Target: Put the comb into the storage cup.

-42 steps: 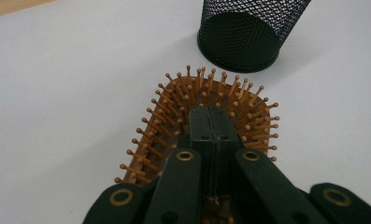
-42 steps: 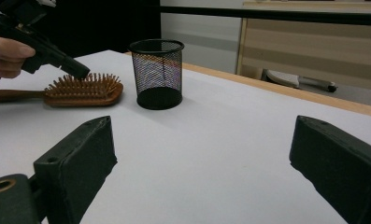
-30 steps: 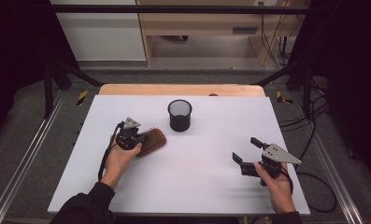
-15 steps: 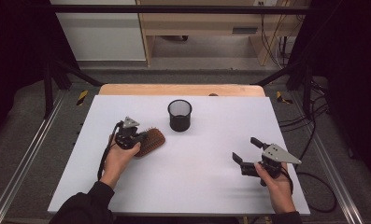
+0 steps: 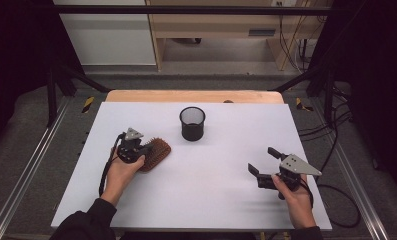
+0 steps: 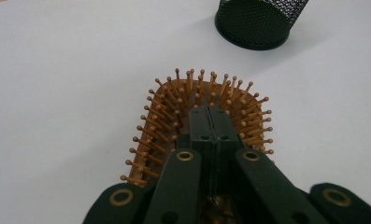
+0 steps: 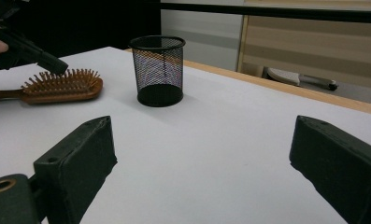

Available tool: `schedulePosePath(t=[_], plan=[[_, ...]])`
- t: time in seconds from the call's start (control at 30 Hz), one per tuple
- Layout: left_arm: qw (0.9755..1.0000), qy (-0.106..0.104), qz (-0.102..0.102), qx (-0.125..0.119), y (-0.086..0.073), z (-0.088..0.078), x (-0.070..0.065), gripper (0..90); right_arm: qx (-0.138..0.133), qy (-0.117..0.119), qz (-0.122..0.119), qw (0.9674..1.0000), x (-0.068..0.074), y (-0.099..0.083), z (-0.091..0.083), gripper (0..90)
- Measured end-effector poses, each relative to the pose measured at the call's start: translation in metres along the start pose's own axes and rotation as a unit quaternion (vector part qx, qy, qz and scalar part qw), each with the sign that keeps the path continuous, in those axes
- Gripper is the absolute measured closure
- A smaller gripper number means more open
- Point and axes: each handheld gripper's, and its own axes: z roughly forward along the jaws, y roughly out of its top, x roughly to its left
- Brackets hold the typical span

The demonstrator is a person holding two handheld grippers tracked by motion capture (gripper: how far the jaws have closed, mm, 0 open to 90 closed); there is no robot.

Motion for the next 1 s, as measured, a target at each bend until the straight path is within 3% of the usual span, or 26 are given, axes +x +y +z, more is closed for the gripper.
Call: schedulePosePath(t=[1.0], plan=[[1.0000,-0.001,-0.007,-0.006,-0.019,-0.023,0.005,90.0,0.002,0.000,-0.003,1.0000,0.001,0.000,0.001,6.9]])
